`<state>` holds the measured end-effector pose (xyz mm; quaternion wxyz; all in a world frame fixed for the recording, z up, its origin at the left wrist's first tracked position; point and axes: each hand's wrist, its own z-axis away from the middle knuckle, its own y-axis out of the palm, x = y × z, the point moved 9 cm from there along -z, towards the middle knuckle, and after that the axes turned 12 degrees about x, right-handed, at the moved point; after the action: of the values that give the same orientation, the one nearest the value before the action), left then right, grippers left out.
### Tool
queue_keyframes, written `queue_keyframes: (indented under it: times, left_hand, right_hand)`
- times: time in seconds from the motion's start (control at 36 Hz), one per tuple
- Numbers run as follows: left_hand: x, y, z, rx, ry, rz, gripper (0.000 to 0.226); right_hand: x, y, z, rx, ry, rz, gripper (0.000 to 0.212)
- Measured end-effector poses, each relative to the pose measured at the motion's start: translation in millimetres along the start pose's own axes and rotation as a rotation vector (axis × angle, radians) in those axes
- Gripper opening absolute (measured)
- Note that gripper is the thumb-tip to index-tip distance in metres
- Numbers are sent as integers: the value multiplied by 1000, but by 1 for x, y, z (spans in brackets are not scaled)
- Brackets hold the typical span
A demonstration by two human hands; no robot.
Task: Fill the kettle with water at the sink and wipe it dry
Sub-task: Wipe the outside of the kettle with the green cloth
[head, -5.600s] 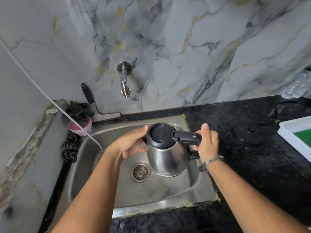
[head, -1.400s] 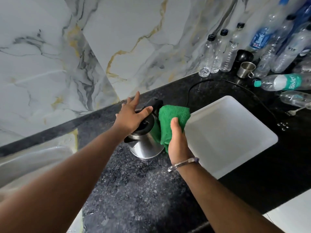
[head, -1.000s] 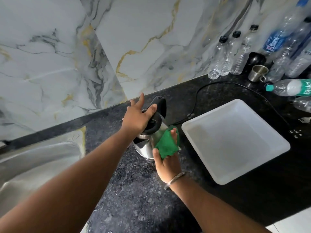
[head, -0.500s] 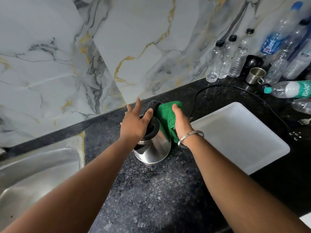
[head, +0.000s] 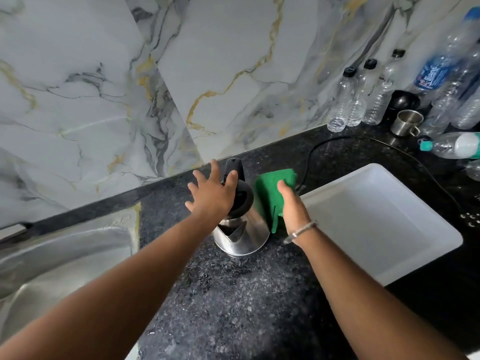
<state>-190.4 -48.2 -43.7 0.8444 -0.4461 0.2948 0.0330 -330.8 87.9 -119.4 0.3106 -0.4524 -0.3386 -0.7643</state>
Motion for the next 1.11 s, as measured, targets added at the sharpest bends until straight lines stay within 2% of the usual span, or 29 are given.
queue_keyframes:
  times: [0.06,0.08,0.19,0.25,0.28,0.36,0.42,0.47,0.56,0.61,0.69,0.75,0.86,0.92,0.97,1.03,1.11]
  left_hand:
    - [-15,-8,-4,-4,172,-179,75]
    - [-26,-12,-4,-5,297,-273,78]
    - [-66,-19,-5,62,751,-661,87]
    - [-75,-11,-10,192,869,-791,89]
    - [-76,-5,-14,250,896,-860,88]
    - [-73,7,-24,352,877,-947,82]
    - [-72,8,-25,348,879,-911,86]
    - [-71,5,-22,339,883,-844,94]
    - [-66,3,-21,336,867,-777,104]
    - [-64,2,-23,325,836,-772,106]
    - [-59,-1,-26,309,772,-779,104]
    - [-54,-4,-27,281,730,-772,94]
    - [-41,-17,-23,149,610,-705,80]
    - [-32,-22,-20,89,521,-696,89]
    - [-22,-27,-17,43,455,-746,98]
    - [-14,-31,-16,13,457,-806,101]
    - [-1,-37,-14,63,536,-753,106]
  right_hand:
    - [7,-1,16,-13,-58,-72,79]
    - [13,1,26,-11,-87,-100,79]
    - [27,21,62,-16,-243,-27,62]
    - [26,40,72,-1,-354,47,45]
    - [18,52,72,17,-357,69,43]
    - [3,83,69,83,-399,231,72]
    - [1,87,65,82,-507,335,74]
    - [-4,79,58,70,-535,286,78]
    - [-21,64,46,56,-396,72,93]
    - [-41,47,34,6,-233,-19,75]
    - [-66,23,17,-41,6,112,53]
    - [-69,12,8,-60,77,174,47]
    - [-41,7,-12,-35,101,179,37]
    - [-18,8,-20,-3,52,61,34]
    - [3,9,-28,34,-13,-127,42]
    - [21,15,-36,93,-26,-230,63]
    - [48,39,-50,273,-17,-211,51]
